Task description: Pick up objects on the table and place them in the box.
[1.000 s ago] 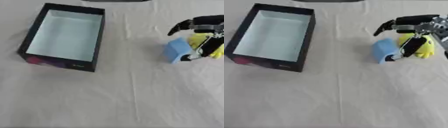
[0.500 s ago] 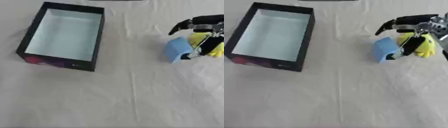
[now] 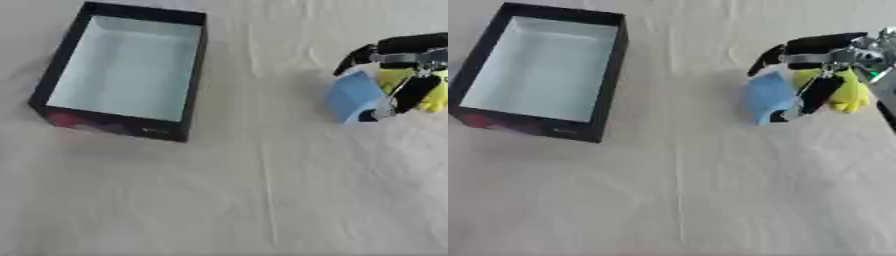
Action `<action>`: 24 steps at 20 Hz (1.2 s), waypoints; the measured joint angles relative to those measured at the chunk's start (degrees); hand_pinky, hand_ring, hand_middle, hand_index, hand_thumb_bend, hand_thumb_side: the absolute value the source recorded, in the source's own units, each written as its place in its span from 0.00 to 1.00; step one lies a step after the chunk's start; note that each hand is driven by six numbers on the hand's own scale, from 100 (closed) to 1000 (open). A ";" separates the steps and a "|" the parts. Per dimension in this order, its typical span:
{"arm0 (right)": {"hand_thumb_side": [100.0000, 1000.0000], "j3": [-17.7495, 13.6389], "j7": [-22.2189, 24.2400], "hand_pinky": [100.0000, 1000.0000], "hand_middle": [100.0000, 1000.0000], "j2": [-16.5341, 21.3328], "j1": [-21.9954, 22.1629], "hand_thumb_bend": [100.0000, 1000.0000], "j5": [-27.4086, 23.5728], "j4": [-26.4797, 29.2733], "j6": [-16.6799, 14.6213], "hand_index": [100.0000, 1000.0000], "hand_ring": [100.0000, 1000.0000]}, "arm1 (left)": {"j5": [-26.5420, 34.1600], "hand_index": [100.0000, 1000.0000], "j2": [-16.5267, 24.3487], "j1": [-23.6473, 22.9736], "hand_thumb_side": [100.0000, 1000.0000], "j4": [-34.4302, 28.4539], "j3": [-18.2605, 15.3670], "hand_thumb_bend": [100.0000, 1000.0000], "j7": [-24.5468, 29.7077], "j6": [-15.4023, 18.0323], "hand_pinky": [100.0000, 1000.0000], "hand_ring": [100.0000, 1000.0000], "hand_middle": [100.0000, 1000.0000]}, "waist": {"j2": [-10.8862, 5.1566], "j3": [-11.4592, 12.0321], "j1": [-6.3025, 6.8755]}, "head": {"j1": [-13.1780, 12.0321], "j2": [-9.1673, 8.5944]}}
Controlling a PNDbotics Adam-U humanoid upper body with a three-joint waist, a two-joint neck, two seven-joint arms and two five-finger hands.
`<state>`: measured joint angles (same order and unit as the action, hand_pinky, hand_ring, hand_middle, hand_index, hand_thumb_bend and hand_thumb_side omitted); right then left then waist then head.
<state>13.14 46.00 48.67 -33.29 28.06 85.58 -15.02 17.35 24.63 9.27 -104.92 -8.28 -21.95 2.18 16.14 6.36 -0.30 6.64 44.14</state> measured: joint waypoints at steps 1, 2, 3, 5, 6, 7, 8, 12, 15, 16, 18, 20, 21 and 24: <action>0.21 0.01 0.03 0.96 0.85 -0.04 -0.03 0.41 0.32 -0.28 0.03 0.89 0.95 | 0.00 0.82 0.00 0.07 0.68 0.00 0.00 0.35 0.00 0.00 0.77 0.63 0.77 | 0.02 0.00 0.00 | 0.00 0.00; 0.20 0.03 0.05 0.96 0.85 -0.05 -0.13 0.41 0.64 -0.52 0.05 0.89 0.95 | 0.00 0.82 -0.01 0.12 0.68 0.01 0.00 0.35 0.00 0.00 0.77 0.63 0.77 | 0.03 0.00 0.00 | 0.00 0.00; 0.18 0.04 0.06 0.96 0.83 -0.08 -0.32 0.39 0.96 -0.80 0.06 0.89 0.94 | 0.00 0.82 -0.01 0.16 0.68 0.01 0.00 0.35 0.00 0.00 0.77 0.63 0.77 | 0.03 0.00 0.00 | 0.00 0.00; 0.13 0.17 0.01 0.95 0.77 -0.15 -0.52 0.37 1.47 -1.20 0.05 0.86 0.92 | 0.00 0.82 -0.01 0.20 0.68 0.07 0.00 0.35 0.00 0.00 0.77 0.63 0.77 | 0.04 0.01 -0.02 | 0.01 0.00; 0.12 0.28 -0.08 0.95 0.76 -0.21 -0.52 0.37 1.59 -1.37 0.03 0.86 0.91 | 0.00 0.82 -0.02 0.23 0.68 0.18 0.00 0.35 0.00 0.00 0.77 0.63 0.77 | 0.05 0.01 -0.04 | 0.01 0.00; 0.07 0.32 -0.24 0.95 0.71 -0.35 -0.53 0.36 1.66 -1.39 0.03 0.82 0.88 | 0.00 0.82 -0.02 0.25 0.68 0.30 0.00 0.34 0.00 0.00 0.77 0.63 0.77 | 0.09 0.01 -0.05 | 0.01 0.00; 0.04 0.34 -0.50 0.94 0.68 -0.53 -0.53 0.35 1.65 -1.39 0.09 0.80 0.86 | 0.00 0.82 -0.02 0.26 0.68 0.33 0.00 0.34 0.01 -0.01 0.77 0.63 0.77 | 0.12 0.01 -0.08 | 0.01 0.00; 0.00 0.60 -1.91 0.92 0.53 -0.56 -0.51 0.32 0.85 -1.35 0.27 0.66 0.77 | 0.00 0.81 -0.03 0.33 0.68 0.35 0.00 0.34 0.04 -0.03 0.77 0.63 0.77 | 0.14 0.01 -0.20 | 0.01 0.00; 0.00 0.70 -3.75 0.90 0.43 -0.56 -0.45 0.32 0.01 -0.95 0.75 0.56 0.71 | 0.00 0.81 -0.06 0.33 0.68 0.41 0.00 0.34 0.07 -0.06 0.78 0.63 0.77 | 0.14 0.01 -0.20 | 0.01 0.00; 0.00 0.71 -4.50 0.89 0.42 -0.56 -0.41 0.32 -0.16 -0.77 0.94 0.55 0.71 | 0.00 0.81 -0.17 0.33 0.68 0.50 0.00 0.34 0.08 -0.06 0.78 0.63 0.77 | 0.14 0.04 -0.21 | 0.01 0.00; 0.00 0.76 -5.94 0.89 0.38 -0.56 -0.16 0.32 -0.53 -0.30 1.33 0.50 0.68 | 0.00 0.81 -0.42 0.34 0.68 0.66 0.00 0.34 0.08 -0.06 0.78 0.63 0.77 | 0.14 0.08 -0.21 | 0.00 0.00; 0.00 0.75 -7.28 0.88 0.36 -0.56 0.16 0.33 -0.92 0.38 1.74 0.48 0.67 | -0.01 0.81 -0.46 0.34 0.68 0.67 -0.01 0.34 0.08 -0.06 0.78 0.63 0.77 | 0.14 0.08 -0.24 | 0.00 0.00; 0.00 0.67 -7.87 0.88 0.35 -0.56 0.29 0.33 -1.26 0.78 1.94 0.48 0.66 | -0.02 0.81 -0.46 0.34 0.68 0.68 -0.01 0.34 0.08 -0.06 0.78 0.63 0.77 | 0.14 0.08 -0.26 | 0.00 0.00; 0.00 0.30 -9.10 0.88 0.35 -0.55 0.52 0.33 -2.85 1.99 2.71 0.47 0.66 | -0.06 0.81 -0.46 0.35 0.68 0.68 -0.02 0.34 0.08 -0.06 0.78 0.63 0.77 | 0.13 0.01 -0.45 | 0.00 0.00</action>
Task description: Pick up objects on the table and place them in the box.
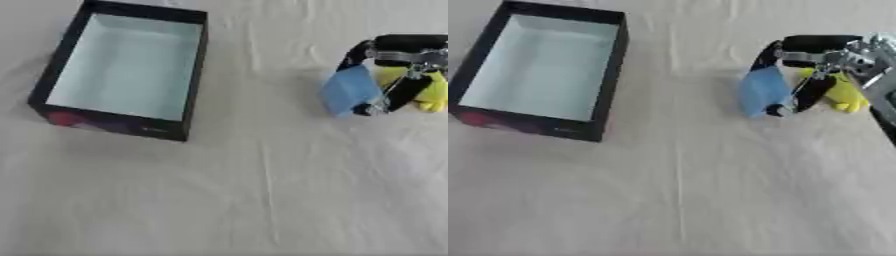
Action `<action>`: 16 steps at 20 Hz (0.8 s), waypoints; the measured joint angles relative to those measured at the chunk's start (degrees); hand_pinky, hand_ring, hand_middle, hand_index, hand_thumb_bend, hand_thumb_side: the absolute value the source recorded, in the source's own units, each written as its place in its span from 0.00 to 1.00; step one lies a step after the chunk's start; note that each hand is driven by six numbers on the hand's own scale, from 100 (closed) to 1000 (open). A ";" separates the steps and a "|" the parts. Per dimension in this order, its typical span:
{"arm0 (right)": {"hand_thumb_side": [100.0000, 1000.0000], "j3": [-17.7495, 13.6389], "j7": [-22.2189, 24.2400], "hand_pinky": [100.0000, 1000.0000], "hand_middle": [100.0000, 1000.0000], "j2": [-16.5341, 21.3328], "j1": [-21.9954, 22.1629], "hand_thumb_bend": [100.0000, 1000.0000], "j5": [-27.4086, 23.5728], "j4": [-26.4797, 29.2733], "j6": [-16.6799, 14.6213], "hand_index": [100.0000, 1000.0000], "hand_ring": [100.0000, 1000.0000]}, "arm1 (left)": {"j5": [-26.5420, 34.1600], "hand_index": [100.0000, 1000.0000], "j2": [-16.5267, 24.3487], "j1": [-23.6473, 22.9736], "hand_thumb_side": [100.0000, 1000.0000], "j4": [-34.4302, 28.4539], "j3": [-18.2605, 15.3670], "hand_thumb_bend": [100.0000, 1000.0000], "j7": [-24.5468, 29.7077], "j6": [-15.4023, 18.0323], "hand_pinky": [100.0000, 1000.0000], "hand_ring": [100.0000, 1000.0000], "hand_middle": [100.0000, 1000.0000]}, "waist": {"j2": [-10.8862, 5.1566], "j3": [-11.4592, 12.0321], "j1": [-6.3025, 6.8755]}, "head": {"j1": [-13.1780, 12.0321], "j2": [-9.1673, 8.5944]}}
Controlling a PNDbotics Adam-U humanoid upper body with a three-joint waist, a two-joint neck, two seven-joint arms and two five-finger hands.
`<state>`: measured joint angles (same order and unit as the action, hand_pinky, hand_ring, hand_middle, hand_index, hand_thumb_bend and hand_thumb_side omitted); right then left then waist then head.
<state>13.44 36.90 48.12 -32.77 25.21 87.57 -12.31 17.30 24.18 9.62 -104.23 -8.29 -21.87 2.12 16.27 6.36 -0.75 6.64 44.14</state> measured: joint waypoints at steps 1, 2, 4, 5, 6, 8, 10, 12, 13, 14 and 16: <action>0.00 -0.22 -0.21 0.88 0.35 0.02 0.00 0.33 -0.65 0.54 0.19 0.47 0.66 | 0.00 0.81 0.00 0.00 0.68 0.00 0.00 0.34 0.00 0.00 0.78 0.63 0.77 | -0.01 -0.02 -0.05 | -0.01 0.00; 0.00 -0.48 -0.38 0.88 0.35 0.05 -0.05 0.34 -1.29 1.18 0.38 0.48 0.66 | 0.00 0.81 0.00 0.00 0.68 0.01 0.00 0.34 0.00 0.00 0.78 0.63 0.77 | -0.02 -0.06 -0.07 | -0.01 0.00; 0.00 -0.88 -0.52 0.88 0.35 0.12 -0.61 0.33 -2.62 3.05 0.78 0.48 0.65 | 0.00 0.81 0.00 0.00 0.68 0.01 0.00 0.34 0.00 0.00 0.78 0.63 0.77 | -0.11 -0.18 -0.07 | -0.01 0.00; 0.00 -1.04 -0.43 0.88 0.36 0.26 -1.13 0.33 -3.45 4.02 1.00 0.48 0.65 | 0.00 0.81 0.00 0.00 0.68 0.01 -0.01 0.33 0.00 0.00 0.78 0.63 0.77 | -0.21 -0.24 -0.08 | -0.01 0.00; 0.00 -1.06 -0.21 0.87 0.36 0.57 -1.76 0.33 -4.35 5.00 1.23 0.48 0.65 | 0.00 0.81 0.01 0.01 0.68 0.01 -0.01 0.33 -0.01 0.01 0.78 0.63 0.77 | -0.36 -0.28 -0.10 | 0.00 0.00; 0.00 -1.01 0.53 0.87 0.36 1.03 -3.86 0.34 -6.11 7.01 1.82 0.49 0.65 | 0.00 0.81 0.02 0.02 0.68 0.01 -0.01 0.33 -0.02 0.02 0.78 0.63 0.77 | -0.66 -0.35 -0.12 | 0.01 0.00; 0.00 -0.48 1.74 0.87 0.37 1.10 -6.68 0.34 -7.60 8.57 2.32 0.49 0.65 | 0.00 0.81 0.05 0.02 0.68 0.01 -0.01 0.33 -0.02 0.02 0.78 0.63 0.77 | -0.90 -0.37 -0.17 | 0.01 0.00; 0.00 0.27 3.04 0.86 0.37 1.09 -9.96 0.34 -8.49 9.94 2.75 0.49 0.65 | -0.01 0.81 0.08 0.02 0.68 0.01 -0.01 0.33 -0.02 0.02 0.78 0.63 0.77 | -1.21 -0.40 -0.30 | 0.01 0.01; 0.00 0.57 3.61 0.86 0.37 1.06 -11.73 0.34 -8.77 10.35 2.97 0.51 0.65 | -0.01 0.81 0.10 0.02 0.68 0.01 -0.01 0.33 -0.02 0.02 0.78 0.63 0.77 | -1.32 -0.44 -0.42 | 0.00 0.01; 0.00 0.85 4.07 0.86 0.37 0.98 -13.46 0.34 -8.95 10.54 3.20 0.51 0.65 | -0.01 0.81 0.12 0.02 0.68 0.01 -0.01 0.33 -0.02 0.02 0.78 0.63 0.77 | -1.41 -0.50 -0.55 | -0.01 0.01; 0.00 1.27 4.77 0.86 0.37 0.41 -16.59 0.34 -9.35 10.59 3.57 0.51 0.65 | -0.01 0.81 0.41 0.02 0.68 0.03 -0.01 0.33 -0.02 0.02 0.78 0.63 0.77 | -1.64 -0.65 -0.81 | -0.06 0.01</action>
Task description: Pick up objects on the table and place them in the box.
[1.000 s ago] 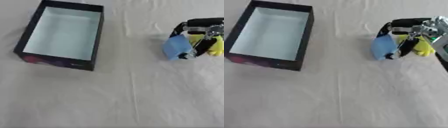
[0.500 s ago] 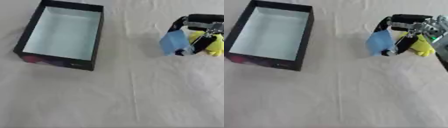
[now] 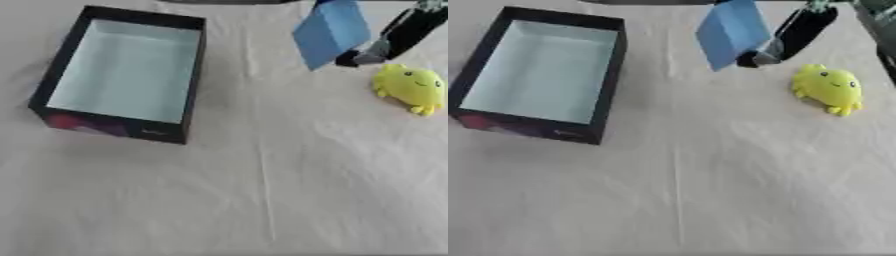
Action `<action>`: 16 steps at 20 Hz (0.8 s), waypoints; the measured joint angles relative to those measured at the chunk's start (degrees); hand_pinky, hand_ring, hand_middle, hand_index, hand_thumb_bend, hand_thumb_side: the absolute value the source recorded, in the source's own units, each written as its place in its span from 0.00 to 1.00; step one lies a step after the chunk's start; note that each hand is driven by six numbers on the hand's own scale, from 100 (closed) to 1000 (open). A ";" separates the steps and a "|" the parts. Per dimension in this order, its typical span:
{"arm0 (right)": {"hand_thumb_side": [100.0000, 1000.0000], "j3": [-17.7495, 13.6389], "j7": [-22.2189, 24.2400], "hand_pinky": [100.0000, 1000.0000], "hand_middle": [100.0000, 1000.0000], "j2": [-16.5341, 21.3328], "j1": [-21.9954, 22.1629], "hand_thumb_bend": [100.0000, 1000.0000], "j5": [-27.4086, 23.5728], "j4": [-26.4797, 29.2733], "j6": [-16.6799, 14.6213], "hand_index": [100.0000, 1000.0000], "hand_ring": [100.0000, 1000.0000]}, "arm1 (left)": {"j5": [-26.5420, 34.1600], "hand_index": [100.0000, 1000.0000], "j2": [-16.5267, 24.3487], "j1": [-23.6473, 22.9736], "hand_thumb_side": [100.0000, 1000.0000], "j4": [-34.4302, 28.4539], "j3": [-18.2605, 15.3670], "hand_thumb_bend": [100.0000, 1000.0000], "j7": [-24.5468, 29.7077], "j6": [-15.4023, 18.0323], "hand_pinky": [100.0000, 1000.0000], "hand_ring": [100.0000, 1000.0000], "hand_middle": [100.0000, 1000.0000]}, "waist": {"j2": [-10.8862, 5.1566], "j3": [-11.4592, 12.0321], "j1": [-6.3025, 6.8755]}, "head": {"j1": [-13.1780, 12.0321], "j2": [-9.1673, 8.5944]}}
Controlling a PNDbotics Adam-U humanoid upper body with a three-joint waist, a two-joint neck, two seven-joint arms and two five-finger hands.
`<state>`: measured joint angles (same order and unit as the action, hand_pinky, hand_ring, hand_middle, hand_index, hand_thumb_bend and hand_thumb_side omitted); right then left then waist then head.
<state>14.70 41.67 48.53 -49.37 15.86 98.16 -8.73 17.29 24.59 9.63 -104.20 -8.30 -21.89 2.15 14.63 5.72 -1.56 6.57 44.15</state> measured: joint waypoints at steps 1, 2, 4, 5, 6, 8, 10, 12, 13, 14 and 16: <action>0.00 0.21 0.27 0.86 0.38 -0.46 -1.39 0.34 -0.16 -0.03 0.17 0.51 0.65 | 0.00 0.81 0.14 0.00 0.68 0.02 0.00 0.33 0.00 0.00 0.78 0.63 0.77 | -0.14 -0.01 -0.07 | -0.04 0.00; 0.00 0.47 0.58 0.86 0.38 -1.10 -2.96 0.34 -0.35 -0.21 0.27 0.51 0.65 | 0.00 0.81 0.15 0.00 0.68 0.05 0.00 0.33 0.00 0.00 0.78 0.63 0.77 | -0.28 -0.01 -0.14 | -0.05 0.00; 0.00 0.97 1.21 0.86 0.38 -2.57 -5.63 0.34 -0.67 -0.71 0.33 0.52 0.65 | 0.00 0.81 0.15 0.00 0.68 0.20 0.00 0.33 0.00 0.00 0.78 0.63 0.77 | -0.49 -0.02 -0.34 | -0.05 0.00; 0.00 1.29 1.57 0.86 0.38 -3.43 -6.82 0.34 -0.81 -1.08 0.31 0.52 0.65 | 0.00 0.81 0.15 0.00 0.68 0.31 0.00 0.33 0.00 0.00 0.78 0.63 0.77 | -0.52 -0.01 -0.39 | -0.05 0.00; 0.00 1.63 1.94 0.86 0.38 -4.37 -7.96 0.34 -0.85 -1.50 0.24 0.52 0.65 | 0.00 0.81 0.15 0.00 0.68 0.33 0.00 0.33 0.00 0.00 0.78 0.63 0.77 | -0.53 0.03 -0.36 | -0.01 0.00; 0.00 2.37 2.67 0.86 0.38 -6.51 -10.21 0.34 -0.83 -2.57 0.02 0.52 0.65 | 0.00 0.81 0.16 0.02 0.68 0.33 0.00 0.33 0.00 0.00 0.78 0.63 0.77 | -0.82 0.17 -0.25 | 0.11 0.00; 0.00 3.07 3.35 0.86 0.39 -8.73 -12.56 0.34 -0.58 -3.99 -0.25 0.52 0.66 | 0.00 0.81 0.21 0.08 0.68 0.32 0.00 0.34 -0.02 0.02 0.78 0.63 0.77 | -1.20 0.32 -0.21 | 0.28 0.01; 0.00 3.79 4.04 0.86 0.39 -10.91 -14.77 0.34 0.13 -5.74 -0.42 0.53 0.66 | 0.00 0.81 0.44 0.42 0.67 0.30 0.00 0.34 -0.08 0.08 0.78 0.63 0.77 | -1.30 0.51 -0.14 | 0.60 0.01; 0.00 4.11 4.33 0.86 0.40 -12.01 -15.75 0.34 0.73 -6.83 -0.51 0.53 0.66 | 0.00 0.81 0.59 0.53 0.67 0.27 0.00 0.34 -0.12 0.12 0.78 0.63 0.77 | -1.31 0.67 -0.10 | 0.70 0.01; 0.00 4.40 4.53 0.86 0.40 -13.09 -16.58 0.34 1.46 -7.94 -0.64 0.53 0.66 | 0.00 0.81 0.65 0.55 0.67 0.23 0.00 0.34 -0.14 0.14 0.78 0.63 0.77 | -1.31 0.82 -0.07 | 0.85 0.01; 0.00 4.84 4.73 0.86 0.39 -15.26 -17.89 0.34 3.02 -10.50 -0.87 0.53 0.66 | 0.00 0.81 0.65 0.96 0.67 0.05 0.01 0.34 -0.14 0.14 0.78 0.63 0.77 | -1.31 1.37 -0.06 | 1.27 0.02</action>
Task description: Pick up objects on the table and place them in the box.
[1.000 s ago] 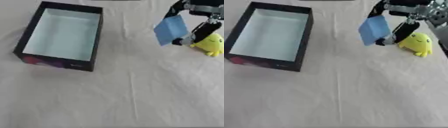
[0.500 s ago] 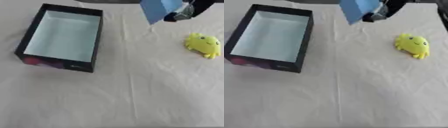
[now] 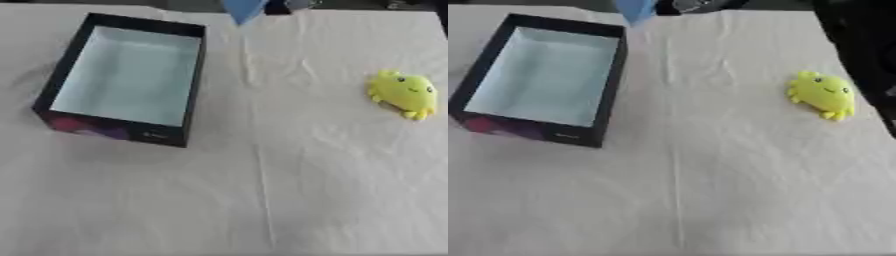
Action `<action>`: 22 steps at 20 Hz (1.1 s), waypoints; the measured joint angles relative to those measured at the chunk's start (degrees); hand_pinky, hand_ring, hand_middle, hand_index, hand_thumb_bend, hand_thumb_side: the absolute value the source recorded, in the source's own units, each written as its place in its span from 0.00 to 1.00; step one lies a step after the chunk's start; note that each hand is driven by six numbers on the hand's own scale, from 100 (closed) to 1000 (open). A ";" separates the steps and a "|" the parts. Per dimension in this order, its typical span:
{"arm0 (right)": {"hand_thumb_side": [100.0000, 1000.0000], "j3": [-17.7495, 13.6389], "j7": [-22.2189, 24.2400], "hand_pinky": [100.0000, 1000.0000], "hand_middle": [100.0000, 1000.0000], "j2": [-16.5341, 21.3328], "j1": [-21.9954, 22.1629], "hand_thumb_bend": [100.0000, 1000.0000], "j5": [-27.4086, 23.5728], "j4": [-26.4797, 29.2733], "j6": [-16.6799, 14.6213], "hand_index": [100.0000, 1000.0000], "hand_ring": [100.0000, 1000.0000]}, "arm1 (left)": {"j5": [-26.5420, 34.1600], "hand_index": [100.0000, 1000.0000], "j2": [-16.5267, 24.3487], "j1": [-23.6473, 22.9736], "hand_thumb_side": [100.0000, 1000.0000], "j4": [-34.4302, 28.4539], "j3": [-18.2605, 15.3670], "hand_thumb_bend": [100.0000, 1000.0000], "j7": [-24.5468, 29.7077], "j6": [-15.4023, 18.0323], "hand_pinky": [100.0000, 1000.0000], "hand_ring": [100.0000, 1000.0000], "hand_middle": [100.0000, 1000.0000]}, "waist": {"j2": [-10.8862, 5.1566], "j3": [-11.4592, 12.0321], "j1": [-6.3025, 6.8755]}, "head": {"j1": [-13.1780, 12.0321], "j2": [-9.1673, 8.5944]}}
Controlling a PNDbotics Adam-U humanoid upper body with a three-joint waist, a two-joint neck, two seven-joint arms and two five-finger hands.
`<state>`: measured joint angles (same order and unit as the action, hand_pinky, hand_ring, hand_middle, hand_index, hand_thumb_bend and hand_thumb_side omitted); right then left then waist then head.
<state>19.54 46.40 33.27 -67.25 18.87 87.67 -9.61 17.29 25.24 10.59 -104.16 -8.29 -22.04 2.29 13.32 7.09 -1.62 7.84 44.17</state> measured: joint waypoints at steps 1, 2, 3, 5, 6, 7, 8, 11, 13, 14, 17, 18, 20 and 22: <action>0.00 0.22 0.00 0.86 0.39 -1.10 -0.57 0.34 0.71 -1.34 -0.13 0.53 0.65 | 0.00 0.81 0.00 0.07 0.67 -0.10 0.00 0.34 0.00 0.00 0.78 0.63 0.77 | 0.00 0.25 0.00 | 0.23 0.00; 0.00 0.34 -0.07 0.86 0.39 -2.15 -1.07 0.34 1.37 -2.62 -0.34 0.53 0.65 | 0.00 0.81 0.00 0.09 0.67 -0.11 0.01 0.34 0.00 0.00 0.78 0.63 0.77 | 0.00 0.49 0.00 | 0.42 0.00; 0.00 0.45 -0.17 0.86 0.40 -3.07 -1.57 0.34 2.02 -3.88 -0.56 0.53 0.65 | 0.00 0.81 0.00 0.12 0.67 -0.12 0.01 0.34 0.00 0.00 0.78 0.63 0.77 | 0.00 0.72 -0.02 | 0.57 0.00; 0.00 0.52 -0.55 0.86 0.40 -4.81 -2.70 0.34 3.28 -6.14 -0.98 0.53 0.66 | 0.00 0.81 0.00 0.20 0.67 -0.13 0.01 0.34 0.00 0.00 0.78 0.63 0.77 | 0.01 0.99 -0.09 | 0.91 0.00; 0.00 0.52 -0.75 0.86 0.40 -5.58 -3.34 0.34 3.89 -7.28 -1.18 0.53 0.66 | 0.00 0.81 0.00 0.32 0.67 -0.13 0.01 0.34 0.00 0.00 0.78 0.63 0.77 | 0.01 1.11 -0.17 | 1.03 0.00; 0.00 0.51 -0.93 0.86 0.40 -6.38 -4.01 0.34 4.46 -8.37 -1.36 0.53 0.65 | 0.00 0.81 0.00 0.41 0.67 -0.13 0.01 0.34 -0.01 -0.01 0.78 0.63 0.77 | 0.02 1.21 -0.27 | 1.18 0.00; 0.00 0.40 -1.10 0.86 0.40 -7.19 -4.74 0.34 5.02 -9.42 -1.53 0.54 0.65 | 0.00 0.81 0.00 0.51 0.67 -0.13 0.01 0.34 -0.01 -0.01 0.78 0.63 0.77 | 0.04 1.32 -0.34 | 1.38 0.00; 0.00 -0.10 -1.63 0.86 0.40 -9.78 -6.40 0.34 6.62 -12.44 -1.99 0.54 0.65 | 0.00 0.81 0.00 1.02 0.67 -0.13 0.02 0.34 0.00 -0.02 0.78 0.63 0.77 | 0.35 2.09 -0.40 | 2.04 0.00; 0.00 -0.24 -2.07 0.86 0.40 -11.48 -7.00 0.34 8.17 -14.46 -2.27 0.54 0.65 | 0.00 0.81 -0.01 1.40 0.67 -0.13 0.13 0.34 0.04 -0.05 0.78 0.63 0.77 | 0.75 2.67 -0.49 | 2.63 0.00; 0.00 -0.31 -2.32 0.86 0.40 -12.30 -7.12 0.34 9.10 -15.43 -2.48 0.54 0.65 | 0.01 0.81 -0.02 1.66 0.67 -0.14 0.28 0.34 0.05 -0.06 0.78 0.63 0.77 | 0.95 3.03 -0.52 | 2.98 0.00; 0.00 -0.51 -3.22 0.87 0.40 -14.29 -7.18 0.33 11.91 -18.38 -3.26 0.54 0.65 | 0.07 0.81 -0.04 2.53 0.67 -0.32 0.40 0.34 0.14 -0.12 0.78 0.63 0.77 | 1.76 3.96 -0.66 | 4.09 0.00; 0.00 -0.64 -3.59 0.87 0.40 -14.80 -7.18 0.33 12.73 -19.35 -3.46 0.54 0.65 | 0.08 0.81 -0.04 2.79 0.67 -0.46 0.42 0.34 0.16 -0.12 0.78 0.63 0.77 | 2.00 4.28 -0.66 | 4.42 0.01; 0.00 -1.02 -4.36 0.87 0.40 -15.67 -7.17 0.32 14.14 -21.36 -3.85 0.54 0.65 | 0.09 0.81 -0.05 3.19 0.67 -0.53 0.53 0.34 0.18 -0.14 0.78 0.63 0.77 | 2.42 4.83 -0.71 | 4.98 0.01; 0.00 -1.40 -5.21 0.87 0.40 -16.42 -7.17 0.31 15.26 -23.25 -4.17 0.54 0.65 | 0.11 0.81 -0.05 3.59 0.67 -0.66 0.66 0.34 0.19 -0.15 0.78 0.63 0.77 | 2.87 5.32 -0.99 | 5.47 0.01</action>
<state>18.14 41.19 16.85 -74.42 34.14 64.42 -13.77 17.39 25.18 14.18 -104.82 -7.63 -21.85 2.14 16.19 12.41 -2.61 13.31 44.17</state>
